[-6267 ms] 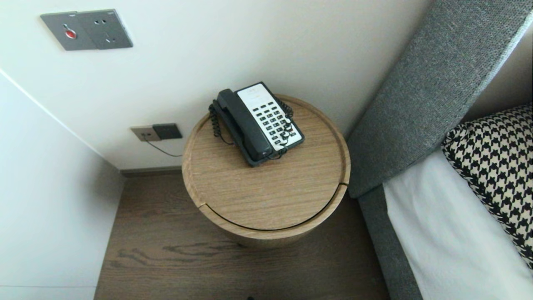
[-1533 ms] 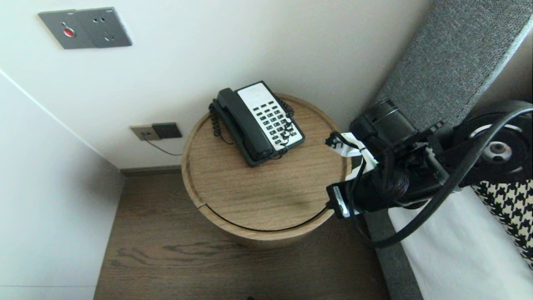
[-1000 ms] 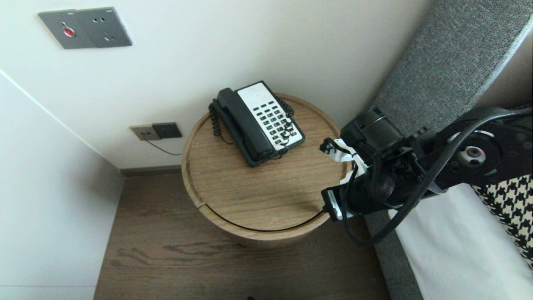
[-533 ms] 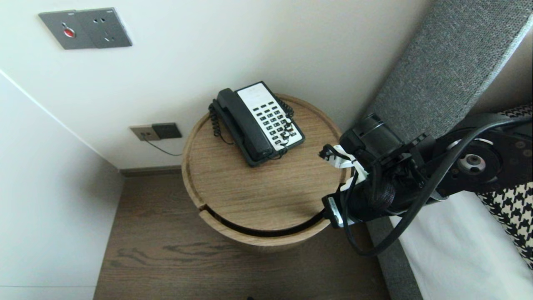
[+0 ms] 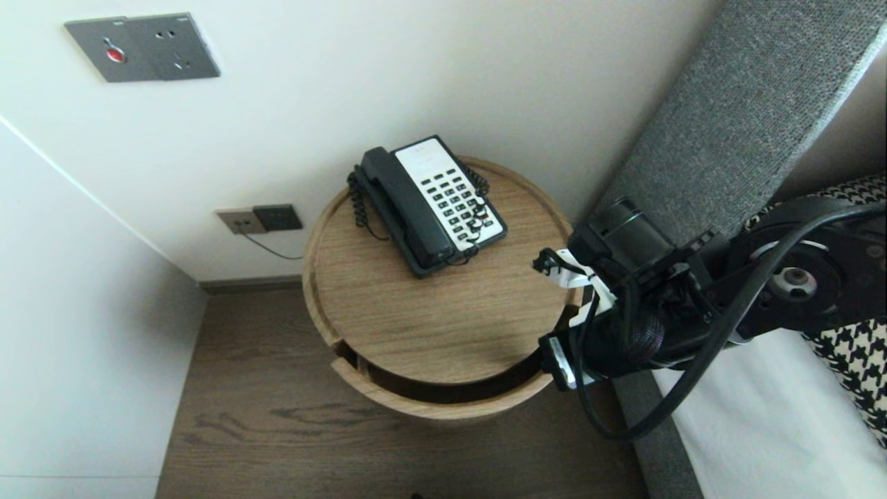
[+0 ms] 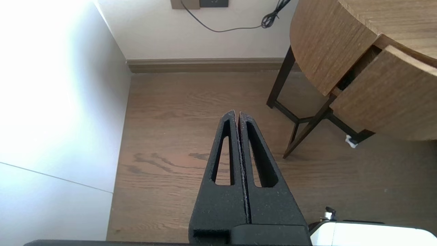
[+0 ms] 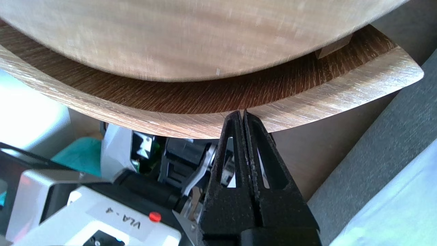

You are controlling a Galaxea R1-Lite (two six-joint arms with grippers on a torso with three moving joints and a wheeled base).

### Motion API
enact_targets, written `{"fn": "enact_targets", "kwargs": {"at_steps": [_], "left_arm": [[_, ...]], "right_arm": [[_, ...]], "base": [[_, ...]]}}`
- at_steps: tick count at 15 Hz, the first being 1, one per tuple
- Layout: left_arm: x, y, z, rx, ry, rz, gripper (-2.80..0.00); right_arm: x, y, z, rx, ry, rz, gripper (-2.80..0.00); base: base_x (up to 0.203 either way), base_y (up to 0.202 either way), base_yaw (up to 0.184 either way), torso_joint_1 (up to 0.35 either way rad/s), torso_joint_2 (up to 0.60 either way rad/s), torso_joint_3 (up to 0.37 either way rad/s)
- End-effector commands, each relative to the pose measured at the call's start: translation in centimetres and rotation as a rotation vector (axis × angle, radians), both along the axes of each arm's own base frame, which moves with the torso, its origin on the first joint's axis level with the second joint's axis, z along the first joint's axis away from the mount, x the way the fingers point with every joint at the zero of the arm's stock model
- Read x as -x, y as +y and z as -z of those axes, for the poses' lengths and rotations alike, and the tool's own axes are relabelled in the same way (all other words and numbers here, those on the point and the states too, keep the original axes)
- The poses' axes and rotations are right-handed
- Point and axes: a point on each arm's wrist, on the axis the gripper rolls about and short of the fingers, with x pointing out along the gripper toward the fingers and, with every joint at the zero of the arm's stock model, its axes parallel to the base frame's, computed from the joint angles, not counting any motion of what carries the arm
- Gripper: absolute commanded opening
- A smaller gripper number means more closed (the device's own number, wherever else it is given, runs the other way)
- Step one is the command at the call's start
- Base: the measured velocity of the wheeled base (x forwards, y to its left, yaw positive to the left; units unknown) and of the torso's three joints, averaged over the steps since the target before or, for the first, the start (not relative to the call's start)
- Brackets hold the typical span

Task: Open the nightstand drawer

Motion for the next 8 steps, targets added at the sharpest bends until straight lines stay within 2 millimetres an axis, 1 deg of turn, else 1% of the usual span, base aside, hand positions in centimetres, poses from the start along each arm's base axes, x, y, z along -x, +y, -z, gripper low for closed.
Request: {"fn": "enact_targets", "kwargs": {"at_steps": [1, 3, 8], "left_arm": [[0.0, 0.0, 0.0, 0.001, -0.001, -0.001, -2.8], [0.0, 0.0, 0.0, 0.001, -0.001, -0.001, -2.8], [0.0, 0.0, 0.0, 0.001, -0.001, -0.001, -2.8]], "right_arm": [[0.3, -0.1, 0.6, 0.015, 0.023, -0.002, -2.8], [0.8, -0.5, 0.6, 0.017, 0.028, -0.002, -2.8], [2.8, -1.1, 0.8, 0.027, 0.044, -0.019, -2.8]], "base": [[0.0, 0.0, 0.0, 0.0, 0.0, 0.0], [0.0, 0.0, 0.0, 0.0, 0.0, 0.0], [0.0, 0.0, 0.0, 0.0, 0.0, 0.0]]}}
